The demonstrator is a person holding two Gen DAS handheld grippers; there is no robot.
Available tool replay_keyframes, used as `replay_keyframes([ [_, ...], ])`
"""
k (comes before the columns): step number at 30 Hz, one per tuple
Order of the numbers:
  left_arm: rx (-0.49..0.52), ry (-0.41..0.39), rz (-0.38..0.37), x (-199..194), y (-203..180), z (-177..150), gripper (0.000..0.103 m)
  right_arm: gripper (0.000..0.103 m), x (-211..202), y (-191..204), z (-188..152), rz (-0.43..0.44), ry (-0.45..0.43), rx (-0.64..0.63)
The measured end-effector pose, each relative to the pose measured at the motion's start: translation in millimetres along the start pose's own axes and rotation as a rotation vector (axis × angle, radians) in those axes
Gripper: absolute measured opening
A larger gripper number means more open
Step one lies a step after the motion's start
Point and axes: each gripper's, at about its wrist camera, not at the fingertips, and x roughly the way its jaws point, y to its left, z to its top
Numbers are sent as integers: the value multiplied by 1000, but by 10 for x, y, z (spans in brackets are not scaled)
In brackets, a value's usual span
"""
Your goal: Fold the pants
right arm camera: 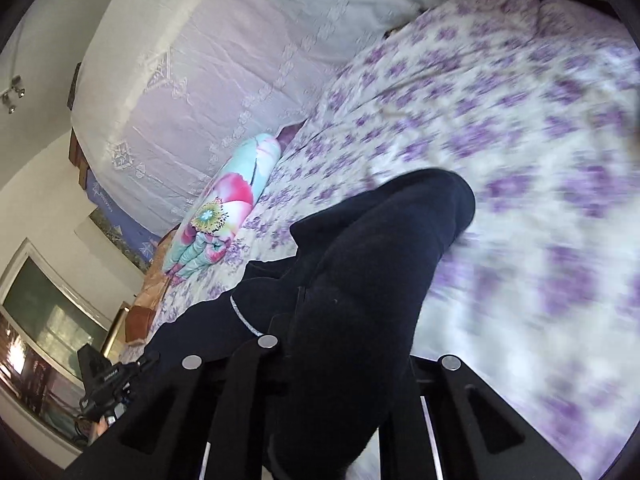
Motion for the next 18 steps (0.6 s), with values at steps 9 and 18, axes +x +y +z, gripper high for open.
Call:
replay_keyframes([
  [9,-16,107,41,-118,141,-552,32,60,-870,-419,-628,-424,-19,-232],
  [18,64,-59,194,-467,100,-742,72,60,-464,478,-804,-459,-69,-664],
])
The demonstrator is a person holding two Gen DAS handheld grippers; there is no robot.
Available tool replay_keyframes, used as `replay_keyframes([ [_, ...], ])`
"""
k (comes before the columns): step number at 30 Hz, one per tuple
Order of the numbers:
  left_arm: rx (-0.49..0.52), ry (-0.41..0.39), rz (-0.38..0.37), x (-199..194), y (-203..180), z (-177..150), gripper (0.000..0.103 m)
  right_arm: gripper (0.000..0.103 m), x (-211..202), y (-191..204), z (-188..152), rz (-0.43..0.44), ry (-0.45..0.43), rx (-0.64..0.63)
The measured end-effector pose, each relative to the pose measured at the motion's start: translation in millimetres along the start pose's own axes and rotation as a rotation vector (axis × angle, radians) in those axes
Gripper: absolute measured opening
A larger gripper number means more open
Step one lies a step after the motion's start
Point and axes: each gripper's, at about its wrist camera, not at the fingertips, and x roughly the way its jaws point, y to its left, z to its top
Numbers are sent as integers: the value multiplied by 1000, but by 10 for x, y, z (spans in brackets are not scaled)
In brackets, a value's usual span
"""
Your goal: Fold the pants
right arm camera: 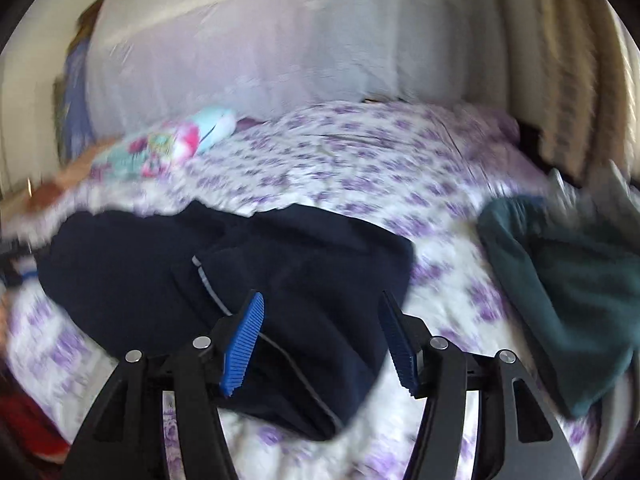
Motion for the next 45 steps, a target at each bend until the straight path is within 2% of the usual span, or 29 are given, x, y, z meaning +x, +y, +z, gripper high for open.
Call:
replay_keyframes([
  [2,20,-42,11,8,-21,-48,73,60,186,423,81,-13,24,-156],
  [5,61,-47,13,28,-72,-63,82,60,585,870,119,-73,98,-298],
  [8,59,-47,-24,29,-33,-42,85,58,714,976,155,-103,126,-318],
  [9,52,-49,-42,29,-5,-26,86,51,705,899,207,-77,122,-279],
  [10,47,-50,-58,15,8,-54,86,30,682,808,240,-52,121,-230],
  [11,41,-51,-70,0,9,-71,87,23,636,619,290,-19,109,-153],
  [13,35,-49,-92,-2,26,-59,88,21,468,265,308,-30,72,-47],
  [15,37,-49,-96,2,11,-65,88,20,180,-269,298,-134,5,91],
  [17,38,-50,-96,6,5,-60,88,21,-103,-895,185,-226,-21,267],
  [18,41,-47,-94,12,-7,-57,90,23,-274,-1275,62,-319,-24,379],
  [19,45,-44,-90,16,-22,-58,90,33,-453,-1569,-78,-448,-18,466],
  [20,50,-42,-85,17,-36,-61,91,58,-642,-1787,-216,-539,-23,537],
  [21,55,-41,-79,19,-50,-67,92,66,-808,-1903,-316,-565,-52,581],
  [23,65,-36,-64,26,-80,-67,93,67,-1112,-1999,-478,-540,-138,633],
  [26,65,-30,-50,25,-98,-64,93,67,-1118,-1827,-485,-468,-118,558],
  [28,37,-32,-57,-4,-79,-63,93,67,-848,-1644,-475,-275,-54,544],
  [29,18,-30,-67,-28,-59,-62,93,66,-751,-1610,-482,-205,-31,557],
  [31,0,-19,-82,-47,-33,-48,93,66,-416,-1518,-581,5,32,645],
  [36,-48,40,-92,54,-3,70,93,66,60,-1397,-855,257,127,851],
  [39,-51,48,-71,210,-69,181,98,65,153,-1350,-844,258,134,859],
  [43,-44,29,4,443,-178,303,98,68,257,-1357,-786,266,133,901],
  [44,-52,20,13,458,-186,317,98,68,174,-1352,-809,264,128,899],
  [45,-79,0,11,441,-162,325,88,69,172,-1334,-795,257,124,890],
])
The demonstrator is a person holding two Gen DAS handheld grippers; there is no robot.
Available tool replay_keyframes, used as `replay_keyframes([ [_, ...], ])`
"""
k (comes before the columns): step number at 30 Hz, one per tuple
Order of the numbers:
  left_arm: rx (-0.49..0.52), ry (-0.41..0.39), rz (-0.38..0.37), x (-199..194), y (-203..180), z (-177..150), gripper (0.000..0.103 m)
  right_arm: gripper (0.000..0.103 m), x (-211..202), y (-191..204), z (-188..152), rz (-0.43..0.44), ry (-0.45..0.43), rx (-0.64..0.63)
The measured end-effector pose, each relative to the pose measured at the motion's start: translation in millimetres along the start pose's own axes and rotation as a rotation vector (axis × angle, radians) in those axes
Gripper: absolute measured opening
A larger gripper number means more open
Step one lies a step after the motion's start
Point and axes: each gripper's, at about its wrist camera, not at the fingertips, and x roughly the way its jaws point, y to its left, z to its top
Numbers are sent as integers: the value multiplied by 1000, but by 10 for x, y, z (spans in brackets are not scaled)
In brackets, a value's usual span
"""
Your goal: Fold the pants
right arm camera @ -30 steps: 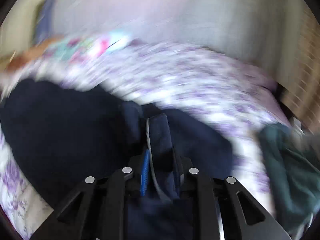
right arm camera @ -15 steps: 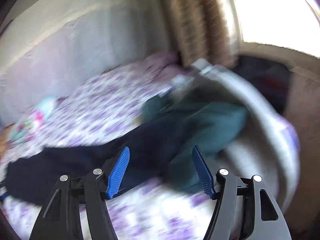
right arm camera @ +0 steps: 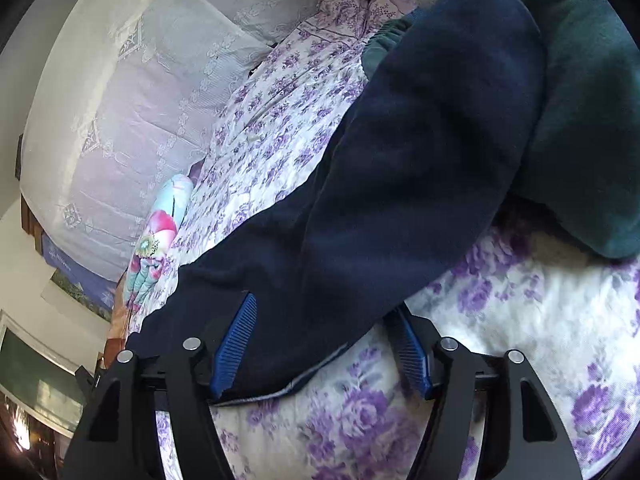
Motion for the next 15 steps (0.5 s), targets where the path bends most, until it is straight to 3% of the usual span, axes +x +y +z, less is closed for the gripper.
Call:
replay_keyframes([
  [1,-21,-14,10,-29,37,6,70,70,-4,3,-13,-7,-5,-9],
  [2,-30,-17,36,-52,83,20,30,70,14,30,-14,-15,-10,-23],
  [3,-41,-2,-8,-70,171,52,25,70,-7,35,-31,-21,-17,-35],
  [6,-115,9,-91,-184,384,100,20,69,-44,35,-57,-29,-28,-43],
  [8,-145,-51,-109,-394,457,145,20,69,-29,70,-36,-6,-16,-40],
  [12,-122,-218,13,-927,658,265,21,69,64,130,-22,48,23,-40],
  [15,-165,-166,61,-940,970,186,23,68,54,122,-43,51,13,-45],
])
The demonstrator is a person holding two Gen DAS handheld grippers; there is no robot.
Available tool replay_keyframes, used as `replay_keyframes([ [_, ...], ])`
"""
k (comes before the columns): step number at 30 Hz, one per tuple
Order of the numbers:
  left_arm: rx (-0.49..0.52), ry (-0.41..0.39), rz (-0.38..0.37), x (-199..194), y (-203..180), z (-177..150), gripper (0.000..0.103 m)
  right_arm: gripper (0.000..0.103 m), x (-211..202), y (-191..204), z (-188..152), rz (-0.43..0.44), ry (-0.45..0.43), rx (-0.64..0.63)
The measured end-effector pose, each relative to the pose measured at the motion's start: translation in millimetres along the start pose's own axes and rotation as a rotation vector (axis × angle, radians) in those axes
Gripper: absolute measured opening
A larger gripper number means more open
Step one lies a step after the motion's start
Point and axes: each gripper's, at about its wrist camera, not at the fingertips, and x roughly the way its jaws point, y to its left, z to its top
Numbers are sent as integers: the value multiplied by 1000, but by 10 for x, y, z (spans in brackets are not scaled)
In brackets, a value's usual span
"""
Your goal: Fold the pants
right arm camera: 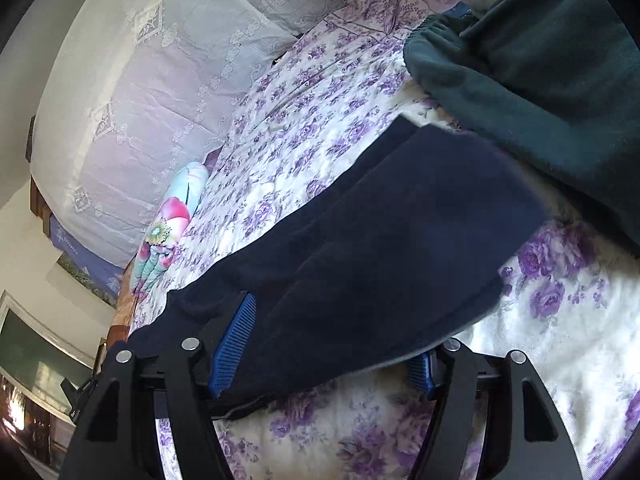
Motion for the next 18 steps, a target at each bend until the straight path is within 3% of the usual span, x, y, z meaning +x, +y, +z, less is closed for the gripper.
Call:
replay_keyframes([
  [2,-1,44,41,122,137,-113,32,68,-59,-53,-10,23,-6,29],
  [4,16,12,24,160,211,-251,33,68,-154,-120,-11,51,-14,67],
  [6,21,-6,-13,101,202,-264,55,68,-242,-169,-17,65,-24,89],
  [8,43,-7,-37,103,155,-283,62,61,-297,-173,-24,49,-34,73],
  [10,81,-1,6,106,92,-319,64,61,-341,-157,-57,-15,-36,31],
  [12,115,-1,21,73,36,-364,74,61,-407,-192,-88,-37,-31,30],
  [15,160,-22,55,-80,-47,-475,90,62,-586,-281,-130,-24,-38,64],
  [18,172,-42,63,-254,-100,-584,97,62,-724,-308,-170,18,-50,84],
])
